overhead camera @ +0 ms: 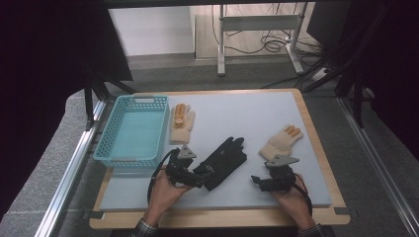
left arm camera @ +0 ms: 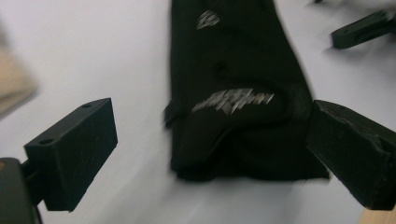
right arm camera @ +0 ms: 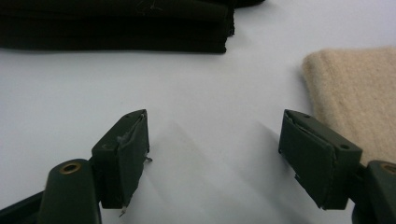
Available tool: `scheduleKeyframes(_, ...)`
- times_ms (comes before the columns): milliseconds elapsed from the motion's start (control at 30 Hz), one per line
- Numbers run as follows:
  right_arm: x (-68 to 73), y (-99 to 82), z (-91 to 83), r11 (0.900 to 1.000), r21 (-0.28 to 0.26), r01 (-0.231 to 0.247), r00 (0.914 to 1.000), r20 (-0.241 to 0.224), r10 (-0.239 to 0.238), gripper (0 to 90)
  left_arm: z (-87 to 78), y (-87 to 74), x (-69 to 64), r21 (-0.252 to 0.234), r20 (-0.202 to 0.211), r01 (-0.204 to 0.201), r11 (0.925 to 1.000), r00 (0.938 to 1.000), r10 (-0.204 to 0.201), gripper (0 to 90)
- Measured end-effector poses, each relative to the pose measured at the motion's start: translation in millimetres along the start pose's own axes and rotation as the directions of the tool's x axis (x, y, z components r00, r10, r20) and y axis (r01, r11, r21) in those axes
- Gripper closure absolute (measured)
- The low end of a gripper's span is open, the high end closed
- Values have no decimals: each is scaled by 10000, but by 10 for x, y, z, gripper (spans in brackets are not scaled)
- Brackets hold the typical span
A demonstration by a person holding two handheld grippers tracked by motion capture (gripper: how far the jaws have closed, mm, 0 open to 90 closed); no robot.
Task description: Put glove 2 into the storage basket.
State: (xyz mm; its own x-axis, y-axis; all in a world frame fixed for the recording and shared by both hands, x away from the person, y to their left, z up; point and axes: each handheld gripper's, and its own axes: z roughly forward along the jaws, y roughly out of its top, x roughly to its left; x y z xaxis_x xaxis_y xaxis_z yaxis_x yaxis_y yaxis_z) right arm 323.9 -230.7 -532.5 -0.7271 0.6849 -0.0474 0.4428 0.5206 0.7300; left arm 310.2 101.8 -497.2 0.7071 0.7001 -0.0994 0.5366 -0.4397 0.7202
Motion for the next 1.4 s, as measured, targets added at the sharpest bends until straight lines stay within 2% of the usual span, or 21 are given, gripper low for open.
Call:
scheduleKeyframes(67,-1,0,0,10000,0,4,10000,1,-4,241,112,120,-76,181,133,-213,9996,9997,211,21)
scheduleKeyframes(100,-1,0,0,10000,0,4,10000,1,-4,241,112,120,-76,181,133,-213,9996,9997,211,15)
scheduleKeyframes(333,-2,-1,0,10000,1,14,10000,-1,-14,241,427,321,-211,592,290,-565,9966,9981,548,3)
scheduleKeyframes(500,-1,-1,0,10000,-4,10,10000,-1,-10,240,642,373,-231,1070,-107,-830,9908,9964,846,0)
scheduleKeyframes(633,-1,-1,-1,10000,-8,6,10000,-6,-6,241,786,347,-153,1446,-337,-603,9876,9973,658,0)
scheduleKeyframes(733,-1,-1,0,10000,-10,4,10000,-7,-4,241,847,303,-94,1603,-83,-326,9865,9994,344,0)
scheduleKeyframes(800,-1,-1,0,10000,-11,6,10000,-5,-6,240,841,298,-118,1645,-43,-272,9860,9996,283,0)
scheduleKeyframes(833,-1,-1,0,10000,-8,6,10000,-4,-6,240,838,304,-156,1744,-60,-343,9841,9993,359,0)
scheduleKeyframes(900,-1,-1,0,10000,-6,0,10000,-6,0,240,847,312,-234,2107,-303,-735,9748,9962,817,0)
scheduleKeyframes(967,-1,-1,0,10000,-5,-1,10000,-6,1,240,844,328,-242,2218,-402,-583,9734,9968,688,1)
scheduleKeyframes(1000,0,-1,0,10000,-5,3,10000,-3,-3,240,853,332,-209,2247,-318,-282,9740,9988,362,3)
scheduleKeyframes(1033,0,-1,0,10000,-9,4,10000,2,-4,240,847,333,-192,2175,-294,-197,9759,9992,267,9)
scheduleKeyframes(1200,-1,-1,0,10000,-5,0,10000,-5,0,240,798,334,-167,2081,-510,-56,9781,9986,166,125)
scheduleKeyframes(1267,0,-1,0,10000,-4,3,10000,6,-3,240,765,335,-137,2014,-630,53,9795,9980,76,217)
scheduleKeyframes(1400,1,-1,0,10000,-4,-1,10000,3,1,240,702,322,-81,1877,-782,150,9821,9969,-3,465)
